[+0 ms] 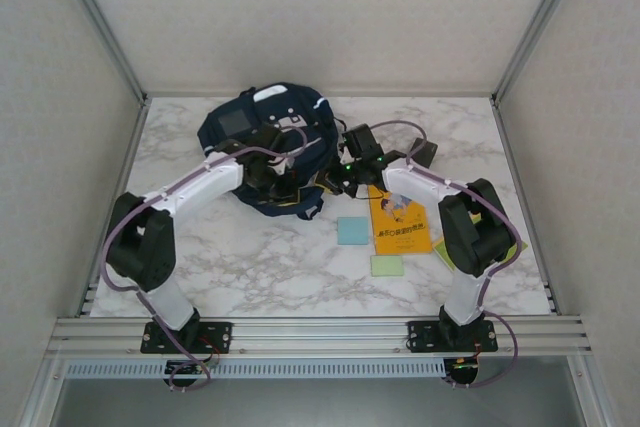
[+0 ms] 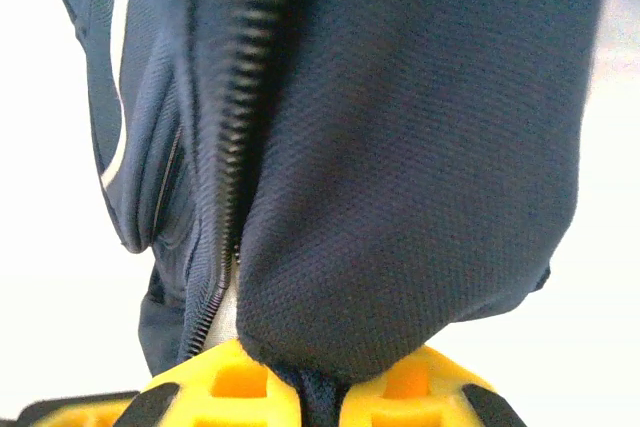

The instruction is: Pack the student bag

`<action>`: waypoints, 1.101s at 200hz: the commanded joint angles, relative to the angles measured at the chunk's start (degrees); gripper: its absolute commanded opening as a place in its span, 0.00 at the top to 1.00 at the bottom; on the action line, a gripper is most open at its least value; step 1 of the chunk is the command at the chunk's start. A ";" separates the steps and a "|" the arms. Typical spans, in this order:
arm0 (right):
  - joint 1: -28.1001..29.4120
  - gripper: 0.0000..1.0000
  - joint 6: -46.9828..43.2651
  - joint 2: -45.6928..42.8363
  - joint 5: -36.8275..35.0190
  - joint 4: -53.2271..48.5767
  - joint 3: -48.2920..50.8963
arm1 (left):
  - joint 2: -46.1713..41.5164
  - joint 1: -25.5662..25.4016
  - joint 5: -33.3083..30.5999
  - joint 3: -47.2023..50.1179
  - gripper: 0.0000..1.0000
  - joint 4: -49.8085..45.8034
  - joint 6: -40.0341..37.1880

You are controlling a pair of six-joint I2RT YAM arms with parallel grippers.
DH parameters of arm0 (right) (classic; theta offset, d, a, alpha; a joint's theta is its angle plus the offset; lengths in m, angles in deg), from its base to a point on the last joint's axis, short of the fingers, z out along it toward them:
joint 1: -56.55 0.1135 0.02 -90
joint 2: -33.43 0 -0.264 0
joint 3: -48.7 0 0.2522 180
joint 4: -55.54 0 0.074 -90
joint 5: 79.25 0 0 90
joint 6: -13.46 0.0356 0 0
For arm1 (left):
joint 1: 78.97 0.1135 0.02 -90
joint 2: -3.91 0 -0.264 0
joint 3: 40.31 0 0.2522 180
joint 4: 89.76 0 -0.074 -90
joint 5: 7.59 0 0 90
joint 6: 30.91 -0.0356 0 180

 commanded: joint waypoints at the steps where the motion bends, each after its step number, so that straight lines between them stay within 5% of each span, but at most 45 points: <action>1: -1.43 1.00 -17.23 1.53 -5.94 -11.14 -5.87 | -3.78 4.09 -2.70 1.92 1.00 -13.51 -4.44; 48: -1.56 1.00 -27.61 3.27 -10.23 -16.81 -8.36 | -1.15 9.11 -8.96 2.47 1.00 -20.92 -9.50; 92: -2.33 1.00 -27.77 2.29 -9.15 -17.57 -9.47 | 2.04 14.53 -20.02 2.50 1.00 -23.72 -13.90; 146: -3.30 1.00 -30.64 1.83 -2.84 -16.42 -9.93 | -3.80 15.53 -42.13 5.48 1.00 0.64 -18.83; 170: -3.59 1.00 -32.87 1.84 1.12 -16.33 -10.46 | -1.33 19.93 -51.76 3.97 1.00 5.87 -22.31; 220: -3.59 1.00 -35.29 2.50 5.35 -16.33 -11.48 | 1.72 31.87 -38.02 1.04 1.00 10.58 -23.48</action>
